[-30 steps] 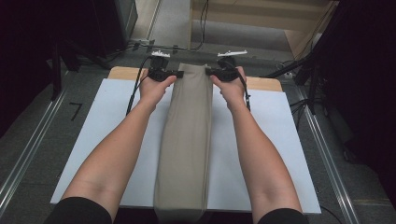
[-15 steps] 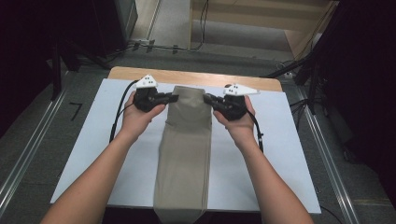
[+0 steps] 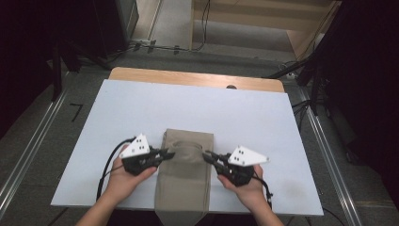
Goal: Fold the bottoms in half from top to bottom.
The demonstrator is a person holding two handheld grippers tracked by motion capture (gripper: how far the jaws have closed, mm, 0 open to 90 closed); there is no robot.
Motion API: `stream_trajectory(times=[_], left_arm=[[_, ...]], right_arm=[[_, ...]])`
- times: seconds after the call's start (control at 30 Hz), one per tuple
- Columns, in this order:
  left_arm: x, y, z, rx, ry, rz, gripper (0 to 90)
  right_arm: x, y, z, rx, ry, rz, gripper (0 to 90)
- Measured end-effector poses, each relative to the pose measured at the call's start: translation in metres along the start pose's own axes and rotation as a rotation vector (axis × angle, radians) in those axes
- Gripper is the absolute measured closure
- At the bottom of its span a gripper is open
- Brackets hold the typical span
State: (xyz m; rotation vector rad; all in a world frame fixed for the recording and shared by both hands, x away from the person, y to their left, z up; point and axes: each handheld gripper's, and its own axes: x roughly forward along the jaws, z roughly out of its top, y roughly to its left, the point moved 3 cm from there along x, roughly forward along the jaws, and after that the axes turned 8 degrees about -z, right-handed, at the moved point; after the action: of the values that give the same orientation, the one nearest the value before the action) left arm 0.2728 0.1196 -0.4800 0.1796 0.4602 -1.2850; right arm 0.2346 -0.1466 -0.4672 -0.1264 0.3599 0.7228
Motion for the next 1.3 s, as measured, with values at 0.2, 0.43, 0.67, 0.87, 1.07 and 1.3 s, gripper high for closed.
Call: stream_trajectory(times=[0.2, 0.43, 0.67, 0.87, 1.07, 1.3], left_arm=[[-0.011, -0.043, -0.031, 0.012, 0.068, -0.029, 83.3], [-0.027, -0.085, -0.051, 0.022, 0.125, -0.1, 83.1], [-0.037, -0.104, -0.061, 0.014, 0.122, -0.139, 57.7], [-0.047, -0.062, -0.035, -0.066, 0.019, -0.044, 16.1], [-0.031, -0.008, -0.016, -0.135, 0.019, 0.05, 26.1], [0.005, 0.053, -0.013, -0.268, 0.073, 0.1, 35.3]], right_arm=[[-0.019, 0.044, -0.038, -0.095, 0.042, 0.023, 82.1], [-0.042, 0.077, -0.055, -0.115, 0.074, 0.087, 82.0], [-0.063, 0.1, -0.067, -0.114, 0.135, 0.251, 59.3], [-0.065, 0.073, -0.044, 0.008, 0.078, 0.192, 20.2], [-0.038, 0.029, -0.03, 0.081, 0.13, 0.041, 17.4], [0.015, -0.022, -0.03, 0.158, 0.249, -0.103, 31.6]])
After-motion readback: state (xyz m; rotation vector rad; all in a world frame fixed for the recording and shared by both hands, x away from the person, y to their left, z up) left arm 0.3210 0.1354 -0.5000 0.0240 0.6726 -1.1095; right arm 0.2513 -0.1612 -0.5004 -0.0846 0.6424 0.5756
